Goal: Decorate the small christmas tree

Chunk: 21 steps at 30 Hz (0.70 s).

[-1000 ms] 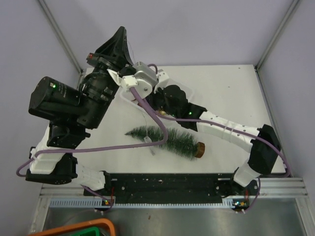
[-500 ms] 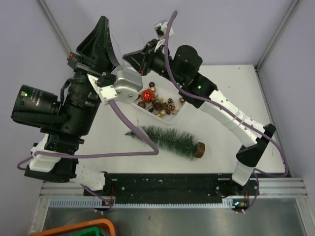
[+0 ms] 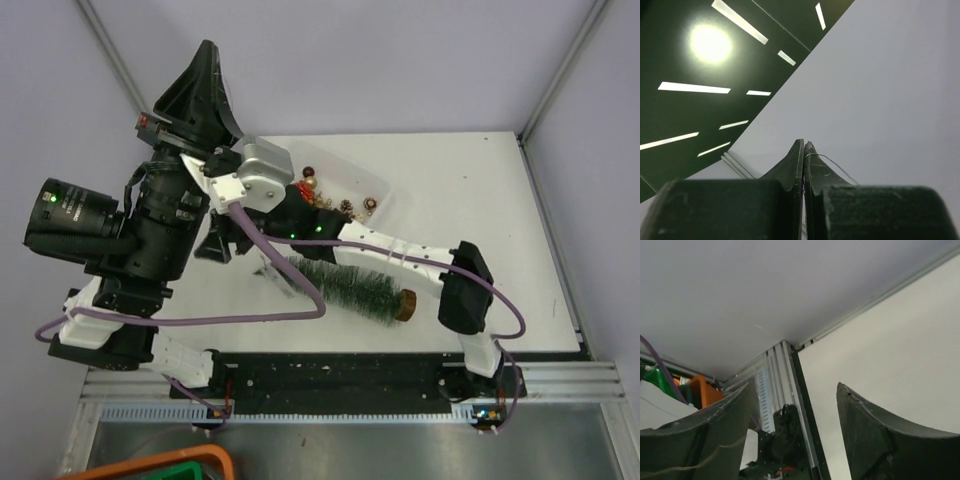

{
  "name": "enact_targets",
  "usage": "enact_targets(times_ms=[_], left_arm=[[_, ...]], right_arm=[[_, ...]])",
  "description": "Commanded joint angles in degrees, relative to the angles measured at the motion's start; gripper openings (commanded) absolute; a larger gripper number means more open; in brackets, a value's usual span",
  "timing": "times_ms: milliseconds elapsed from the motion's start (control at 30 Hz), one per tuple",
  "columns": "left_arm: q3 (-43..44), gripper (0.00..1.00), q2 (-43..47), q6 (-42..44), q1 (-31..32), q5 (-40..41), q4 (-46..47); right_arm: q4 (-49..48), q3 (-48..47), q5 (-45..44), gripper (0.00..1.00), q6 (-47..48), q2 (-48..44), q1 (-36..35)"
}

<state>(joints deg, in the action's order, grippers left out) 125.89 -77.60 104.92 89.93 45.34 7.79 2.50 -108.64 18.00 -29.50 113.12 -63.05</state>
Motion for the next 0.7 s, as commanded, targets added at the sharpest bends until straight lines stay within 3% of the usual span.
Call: enact_targets(times_ms=[0,200,333,467,667], left_arm=[[-1.8,0.00,1.7,-1.7,0.5,3.7,0.2],[-6.8,0.00,5.2,-5.9,0.5,8.3,-4.0],[-13.5,0.00,9.0,-9.8,0.5,11.3,-6.0],[-18.7,0.00,12.3,-13.9,0.5,14.2,-7.5],[-19.6,0.00,13.5,-15.4,0.5,16.1,-9.1]], right_arm=[[-2.0,5.0,1.3,0.77,-1.3,-4.0,-0.3],[-5.7,23.3,-2.8,0.99,-2.8,-18.4,5.8],[-3.1,34.1,-4.8,0.99,-3.0,-28.5,9.7],[5.6,40.6,-7.4,0.99,-0.7,-35.0,10.5],[10.5,48.6,-7.3,0.99,0.6,-40.9,10.9]])
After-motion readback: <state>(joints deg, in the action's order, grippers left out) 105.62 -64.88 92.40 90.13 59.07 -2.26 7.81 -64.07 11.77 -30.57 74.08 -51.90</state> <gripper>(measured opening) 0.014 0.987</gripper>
